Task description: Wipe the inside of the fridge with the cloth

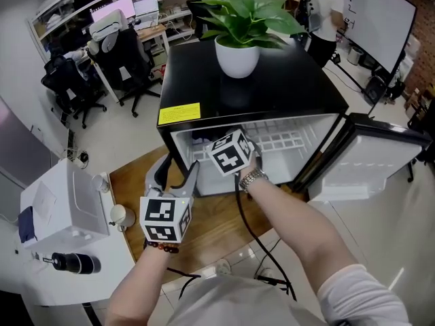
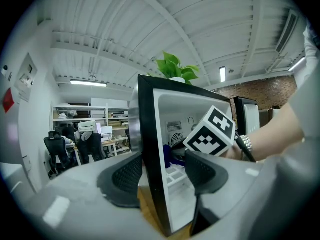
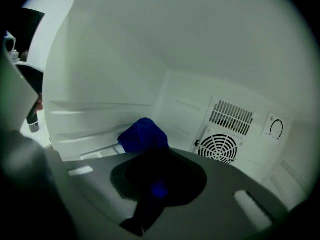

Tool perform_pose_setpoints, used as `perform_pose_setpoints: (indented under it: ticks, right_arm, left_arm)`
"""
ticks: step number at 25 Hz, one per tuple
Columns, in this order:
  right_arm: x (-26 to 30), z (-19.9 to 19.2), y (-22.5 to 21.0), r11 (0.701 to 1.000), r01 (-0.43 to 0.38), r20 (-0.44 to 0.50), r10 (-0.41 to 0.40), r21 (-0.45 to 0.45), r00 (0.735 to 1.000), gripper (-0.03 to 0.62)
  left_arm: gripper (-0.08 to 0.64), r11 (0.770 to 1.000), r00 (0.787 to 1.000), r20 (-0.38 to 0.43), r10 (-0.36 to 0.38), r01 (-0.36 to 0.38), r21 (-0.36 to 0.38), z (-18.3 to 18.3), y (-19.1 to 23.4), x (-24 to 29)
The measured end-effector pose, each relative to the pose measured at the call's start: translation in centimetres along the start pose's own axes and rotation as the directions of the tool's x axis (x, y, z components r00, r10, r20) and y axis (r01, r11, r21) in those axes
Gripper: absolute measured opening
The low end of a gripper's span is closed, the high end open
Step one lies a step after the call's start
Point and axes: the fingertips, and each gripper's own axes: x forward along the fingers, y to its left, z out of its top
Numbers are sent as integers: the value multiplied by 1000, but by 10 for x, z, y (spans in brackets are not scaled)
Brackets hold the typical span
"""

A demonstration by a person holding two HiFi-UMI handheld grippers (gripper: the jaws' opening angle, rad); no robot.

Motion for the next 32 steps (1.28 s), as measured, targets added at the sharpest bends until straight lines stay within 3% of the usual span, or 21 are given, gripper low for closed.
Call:
perform_pose_setpoints:
  ticks: [19,32]
  right_arm:
    - [-32,-27,-71,992,117,-21,-116,47,993,32]
    - [-56,-71,-128,968,221,-96,-211,121,973,32]
  left_arm:
    - [272,1000,1000,-3,21,-21,-15,0,0,0]
    - [272,999,1000,-4,28,-28,-23,0,1,1]
